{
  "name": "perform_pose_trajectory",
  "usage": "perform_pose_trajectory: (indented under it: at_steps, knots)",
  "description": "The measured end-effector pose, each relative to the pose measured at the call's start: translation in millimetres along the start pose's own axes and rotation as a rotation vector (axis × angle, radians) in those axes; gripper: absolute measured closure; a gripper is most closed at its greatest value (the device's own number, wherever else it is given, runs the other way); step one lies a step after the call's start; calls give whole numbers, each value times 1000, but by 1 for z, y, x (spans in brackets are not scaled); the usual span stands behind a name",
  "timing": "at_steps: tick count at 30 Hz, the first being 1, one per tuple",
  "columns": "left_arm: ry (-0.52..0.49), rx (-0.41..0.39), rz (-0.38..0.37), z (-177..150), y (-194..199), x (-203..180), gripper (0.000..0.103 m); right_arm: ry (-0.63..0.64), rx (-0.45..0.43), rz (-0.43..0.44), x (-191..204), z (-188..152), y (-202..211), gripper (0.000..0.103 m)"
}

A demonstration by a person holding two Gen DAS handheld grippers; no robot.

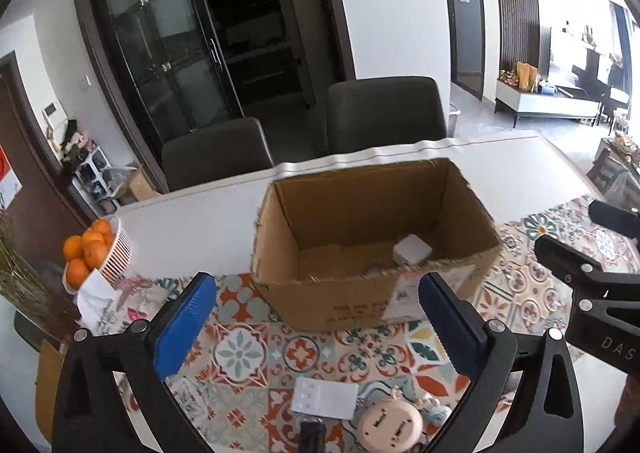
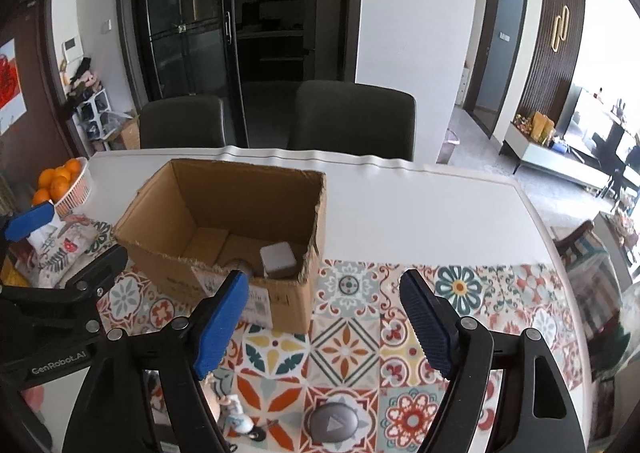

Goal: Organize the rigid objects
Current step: 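Move the left tool to the pink device while the right tool approaches the grey speaker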

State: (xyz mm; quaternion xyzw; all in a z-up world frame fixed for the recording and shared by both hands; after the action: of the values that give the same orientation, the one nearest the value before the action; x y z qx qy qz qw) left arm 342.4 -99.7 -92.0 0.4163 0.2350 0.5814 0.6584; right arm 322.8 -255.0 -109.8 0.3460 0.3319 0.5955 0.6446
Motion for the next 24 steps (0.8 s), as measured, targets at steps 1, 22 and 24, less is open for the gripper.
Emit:
perform_pose_trajectory:
  at_steps: [1,22,24]
  knots:
    - [0,-1,-5,-3,1,-3,0,-3,-1,6,-1,-4,1,25]
    - [4,66,-52,-77,-11,-36,0,-33,-5,5,-12,-79,-10,25]
    - [4,68,-55,-84,-13,-38,0,-28,-2,2,-12,-85,-12,25]
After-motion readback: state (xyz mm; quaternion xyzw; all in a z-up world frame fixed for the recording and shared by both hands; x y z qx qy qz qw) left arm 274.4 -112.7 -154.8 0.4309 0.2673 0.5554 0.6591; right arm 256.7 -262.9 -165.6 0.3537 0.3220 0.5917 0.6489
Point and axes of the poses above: each gripper's, at about its wrist camera, not at the fingertips, and y roughly against the way its jaws point, x to its left, z to its top, the point moved 10 cm from there along -y, roughly the way its jaws point, and after that the axes turned 12 degrees about x, right-handed, at the moved point
